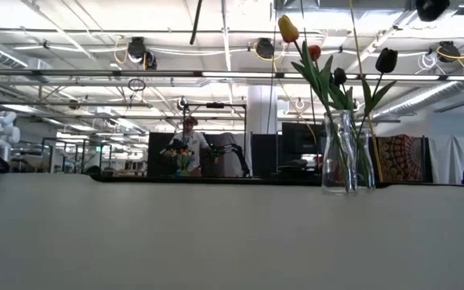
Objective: Sort flowers into vase by color
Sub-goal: Put the red tulip into the blue vase
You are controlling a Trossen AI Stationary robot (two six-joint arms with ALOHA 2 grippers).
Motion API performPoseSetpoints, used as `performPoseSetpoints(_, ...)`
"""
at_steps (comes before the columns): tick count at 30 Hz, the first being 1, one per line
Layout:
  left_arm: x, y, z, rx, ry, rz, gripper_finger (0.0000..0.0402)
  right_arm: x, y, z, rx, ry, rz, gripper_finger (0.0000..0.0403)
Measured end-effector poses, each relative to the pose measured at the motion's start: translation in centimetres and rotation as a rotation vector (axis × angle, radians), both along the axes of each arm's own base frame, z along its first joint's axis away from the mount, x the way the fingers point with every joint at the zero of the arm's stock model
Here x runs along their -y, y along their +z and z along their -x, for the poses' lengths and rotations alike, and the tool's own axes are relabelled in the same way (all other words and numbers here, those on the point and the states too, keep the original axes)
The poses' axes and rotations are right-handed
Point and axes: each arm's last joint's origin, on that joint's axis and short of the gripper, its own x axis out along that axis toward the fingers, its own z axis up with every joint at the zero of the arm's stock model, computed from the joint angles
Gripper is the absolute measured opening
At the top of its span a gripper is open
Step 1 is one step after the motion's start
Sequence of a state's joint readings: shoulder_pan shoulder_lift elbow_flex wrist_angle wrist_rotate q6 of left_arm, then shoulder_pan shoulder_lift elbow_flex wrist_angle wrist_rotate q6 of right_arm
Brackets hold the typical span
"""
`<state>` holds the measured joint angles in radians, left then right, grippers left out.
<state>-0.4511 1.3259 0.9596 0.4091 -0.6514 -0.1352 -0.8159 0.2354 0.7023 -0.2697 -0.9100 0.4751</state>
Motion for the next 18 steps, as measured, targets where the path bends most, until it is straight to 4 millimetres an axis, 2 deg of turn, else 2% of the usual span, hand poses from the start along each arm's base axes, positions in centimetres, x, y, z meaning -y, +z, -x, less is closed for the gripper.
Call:
performPoseSetpoints(11, -0.9, -0.1, -0.7, -0.005, 0.042, -0.005, 0.0010, 0.3, 2.1, -0.9, 0.126, 0.131, 0.034, 0.0267)
performPoseSetpoints(18, -1.6, -0.1, -1.0, -0.005, 0.044, -0.005, 0.0010, 1.4, 2.1, -4.7, 0.104, 0.254, 0.011, 0.0267)
